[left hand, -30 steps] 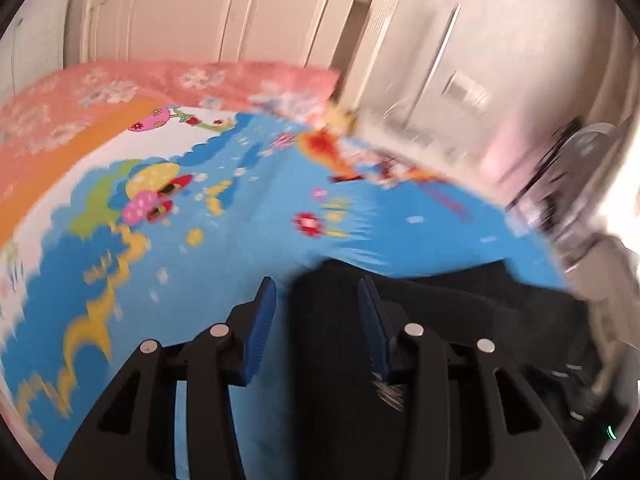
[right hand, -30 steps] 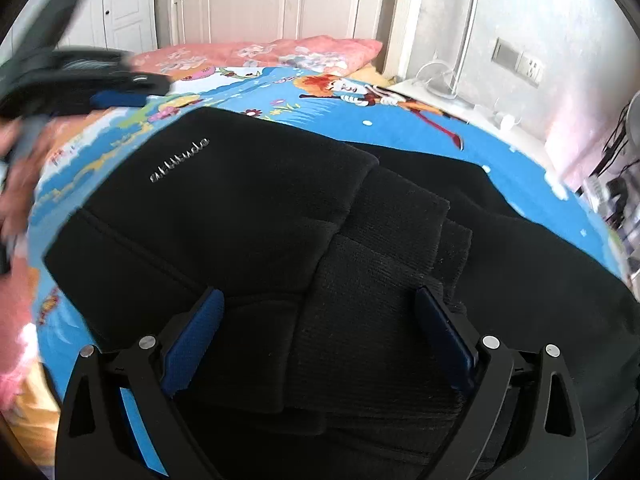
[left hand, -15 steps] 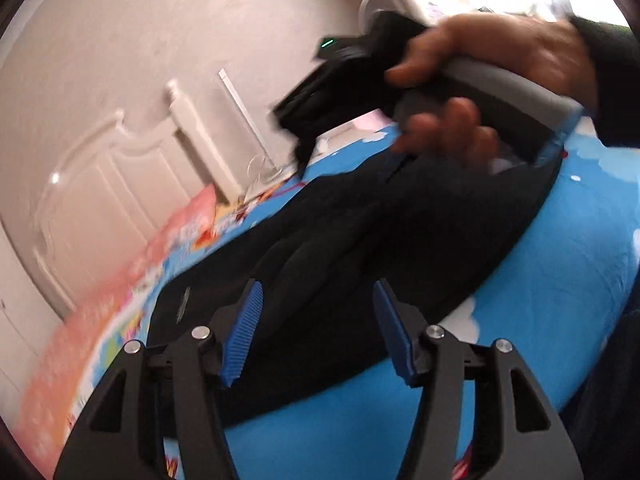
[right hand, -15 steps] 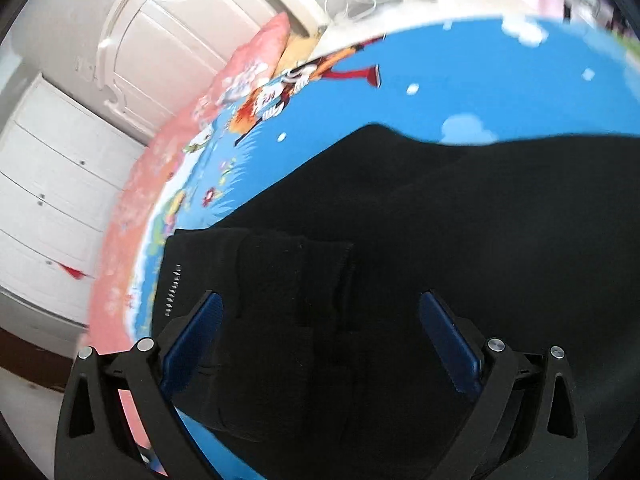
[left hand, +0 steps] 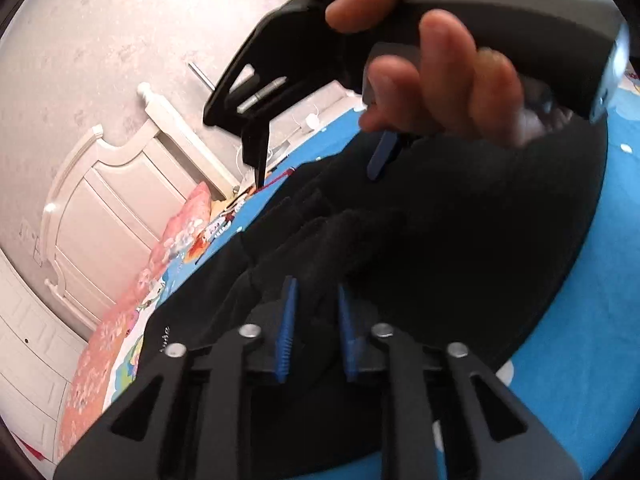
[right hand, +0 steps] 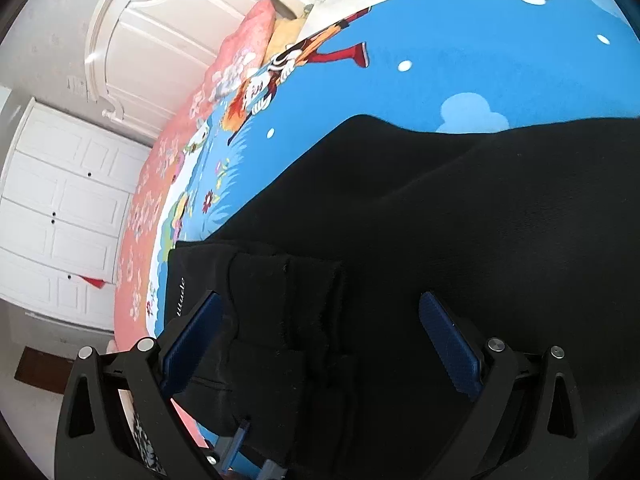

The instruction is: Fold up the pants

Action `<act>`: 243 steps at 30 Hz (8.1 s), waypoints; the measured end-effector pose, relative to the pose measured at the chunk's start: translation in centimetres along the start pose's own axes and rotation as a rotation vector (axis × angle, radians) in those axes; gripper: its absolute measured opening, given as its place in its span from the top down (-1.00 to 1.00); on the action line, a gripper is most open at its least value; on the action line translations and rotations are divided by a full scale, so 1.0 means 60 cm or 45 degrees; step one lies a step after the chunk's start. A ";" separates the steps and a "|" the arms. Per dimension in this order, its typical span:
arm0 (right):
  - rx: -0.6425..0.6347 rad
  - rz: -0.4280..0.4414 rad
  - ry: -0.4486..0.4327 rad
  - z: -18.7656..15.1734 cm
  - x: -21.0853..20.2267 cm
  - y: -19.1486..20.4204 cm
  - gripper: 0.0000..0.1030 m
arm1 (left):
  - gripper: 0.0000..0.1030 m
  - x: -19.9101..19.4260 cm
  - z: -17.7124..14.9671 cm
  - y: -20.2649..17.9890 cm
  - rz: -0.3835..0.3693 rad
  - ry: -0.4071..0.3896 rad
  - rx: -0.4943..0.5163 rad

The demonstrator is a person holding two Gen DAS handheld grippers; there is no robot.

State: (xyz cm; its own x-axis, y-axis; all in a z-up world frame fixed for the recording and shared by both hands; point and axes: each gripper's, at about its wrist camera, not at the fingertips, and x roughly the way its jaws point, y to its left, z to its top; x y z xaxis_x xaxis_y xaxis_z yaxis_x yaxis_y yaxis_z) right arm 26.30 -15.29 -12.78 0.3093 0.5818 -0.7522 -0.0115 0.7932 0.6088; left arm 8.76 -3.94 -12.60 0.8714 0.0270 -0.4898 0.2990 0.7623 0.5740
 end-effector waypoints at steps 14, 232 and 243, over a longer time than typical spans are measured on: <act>-0.104 -0.036 0.123 0.014 0.046 0.047 0.50 | 0.73 -0.002 0.003 0.029 0.014 -0.094 -0.066; -0.092 0.117 -0.019 0.001 -0.264 -0.295 0.31 | -0.41 -0.077 0.211 -0.325 0.001 -0.292 0.403; -0.140 0.053 -0.026 0.005 -0.274 -0.275 0.46 | 0.11 -0.037 0.210 -0.339 0.009 -0.224 0.489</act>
State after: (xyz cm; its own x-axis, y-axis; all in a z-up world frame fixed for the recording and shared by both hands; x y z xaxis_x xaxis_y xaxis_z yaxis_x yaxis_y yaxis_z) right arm 21.69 -37.96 -10.38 0.3256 0.6118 -0.7209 -0.1285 0.7840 0.6073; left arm 5.64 -27.66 -14.94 0.9172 -0.1048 -0.3845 0.3869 0.4650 0.7963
